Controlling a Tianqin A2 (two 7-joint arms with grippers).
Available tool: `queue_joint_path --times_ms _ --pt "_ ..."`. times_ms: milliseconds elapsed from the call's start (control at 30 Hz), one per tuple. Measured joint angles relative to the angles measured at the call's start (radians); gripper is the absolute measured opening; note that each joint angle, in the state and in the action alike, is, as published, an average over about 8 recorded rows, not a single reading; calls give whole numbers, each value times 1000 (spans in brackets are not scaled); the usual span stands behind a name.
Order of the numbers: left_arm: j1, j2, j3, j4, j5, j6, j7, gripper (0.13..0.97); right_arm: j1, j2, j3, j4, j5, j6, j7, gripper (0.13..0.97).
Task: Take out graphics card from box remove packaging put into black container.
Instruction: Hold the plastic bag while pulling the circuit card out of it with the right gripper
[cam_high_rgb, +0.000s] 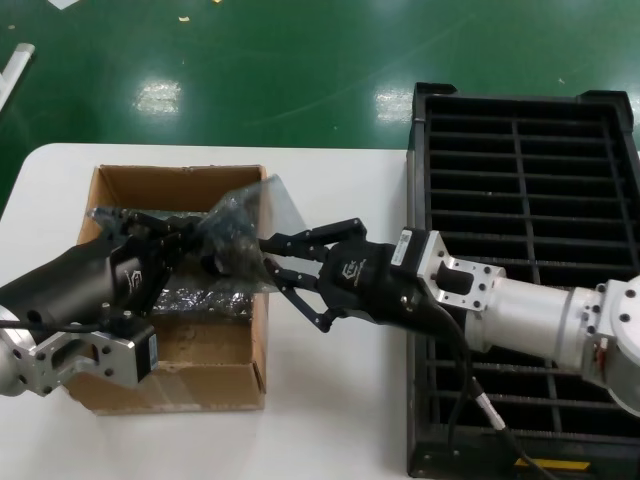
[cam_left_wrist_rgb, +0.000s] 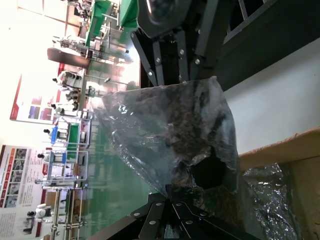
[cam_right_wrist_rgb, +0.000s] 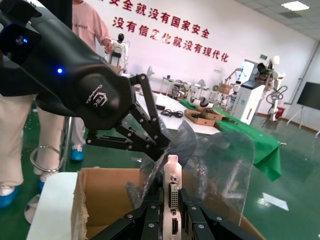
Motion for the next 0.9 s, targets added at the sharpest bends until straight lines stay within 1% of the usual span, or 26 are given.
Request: queue_joint_path --times_ms 200,600,900 --pt "0 0 0 0 0 0 0 138 -17 22 -1 57 -14 30 20 186" --pt "0 0 0 0 0 0 0 138 -8 17 -17 66 -20 43 17 186" --pt "0 0 0 0 0 0 0 138 -22 57 -15 129 -28 51 48 186"
